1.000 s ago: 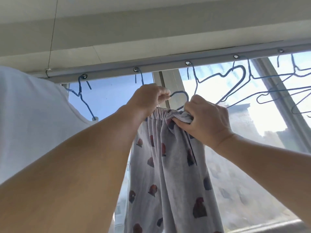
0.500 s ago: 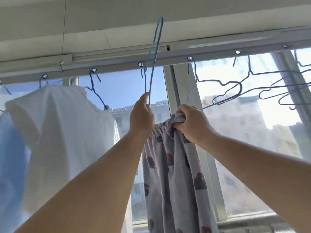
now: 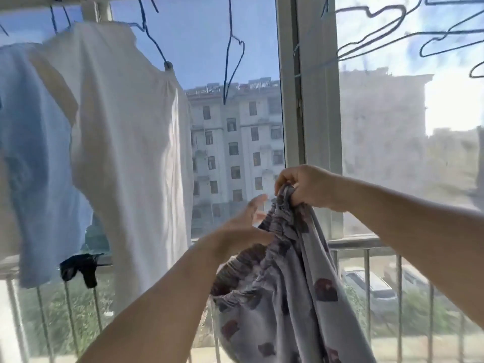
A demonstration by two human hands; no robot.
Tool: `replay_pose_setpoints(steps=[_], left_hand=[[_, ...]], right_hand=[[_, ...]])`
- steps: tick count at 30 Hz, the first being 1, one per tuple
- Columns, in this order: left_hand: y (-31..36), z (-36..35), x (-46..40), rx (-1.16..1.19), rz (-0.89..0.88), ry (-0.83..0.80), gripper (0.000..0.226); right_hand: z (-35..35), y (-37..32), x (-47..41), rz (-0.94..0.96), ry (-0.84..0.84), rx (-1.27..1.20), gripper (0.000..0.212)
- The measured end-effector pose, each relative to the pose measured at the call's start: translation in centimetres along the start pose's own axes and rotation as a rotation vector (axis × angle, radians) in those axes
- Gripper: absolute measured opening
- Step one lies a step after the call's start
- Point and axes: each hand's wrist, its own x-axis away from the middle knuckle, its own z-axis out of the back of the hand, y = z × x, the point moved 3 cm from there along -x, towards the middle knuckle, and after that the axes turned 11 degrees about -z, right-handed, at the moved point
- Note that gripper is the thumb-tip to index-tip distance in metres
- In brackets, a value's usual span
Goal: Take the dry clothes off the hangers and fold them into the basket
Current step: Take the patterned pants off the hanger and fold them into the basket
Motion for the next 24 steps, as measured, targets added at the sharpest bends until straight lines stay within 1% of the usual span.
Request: replay_pose_setpoints(steps=[1,4,6,9,10,11,12,13,15,17,19,21,22,24], left_hand=[[-1.0,-0.9,0.9,0.059,0.037,-0.063,0.081],[-3.6,-2.9,2.7,0.160,0.103,-0.185,0.058],[-5.0,-4.3,3.6,0.147,0.136,-0.229,0.060],[-7.3,-6.6,4.6,0.132,0.212,-0.259,0.074],[-7.8,-7.5,4.9,0.136,0.213,-0.264,0.072],[-8.2,-8.2,5.0,0.141,0.199,-0.259,0.065],[-8.6,-8.9,5.1,0.144,0.191,-0.237,0.062],[-8.8,-9.3,5.2,0.148,0.181,-0.202,0.065],[-10.0,-10.2,5.1,0.164,0.177,-0.119,0.090],[-10.9,-10.7,5.2,0.105,0.139,-0.015,0.112],[-11.8,-11.1,5.5,0.003,0.097,0.064,0.118],[-12.9,-11.5,6.0,-0.134,0.104,0.116,0.110],[-13.5,-11.6,6.3,-0.211,0.113,0.135,0.101],[-14.6,-11.6,6.9,-0.375,0.173,0.145,0.072]], right_hand=[[-1.0,0.8,0.4,-0.025,-0.030,-0.018,0.040],[-2.9,2.8,1.4,-0.089,-0.059,-0.097,0.040],[-3.8,3.7,2.0,-0.128,-0.034,-0.123,0.040],[-5.6,4.9,2.7,-0.204,-0.008,-0.106,0.034],[-6.1,5.3,2.9,-0.232,0.006,-0.092,0.032],[-6.6,5.5,3.0,-0.259,0.021,-0.075,0.029],[-7.1,5.9,3.2,-0.286,0.030,-0.059,0.027],[-7.5,6.0,3.3,-0.304,0.043,-0.050,0.026],[-8.4,6.5,3.4,-0.340,0.063,-0.044,0.026],[-9.0,6.9,3.3,-0.362,0.086,-0.011,0.028],[-9.6,7.1,3.0,-0.366,0.070,0.077,0.029],[-9.9,7.1,2.8,-0.363,0.040,0.158,0.031],[-9.9,7.1,2.7,-0.360,0.036,0.160,0.031],[-9.9,7.0,2.7,-0.365,0.028,0.100,0.031]])
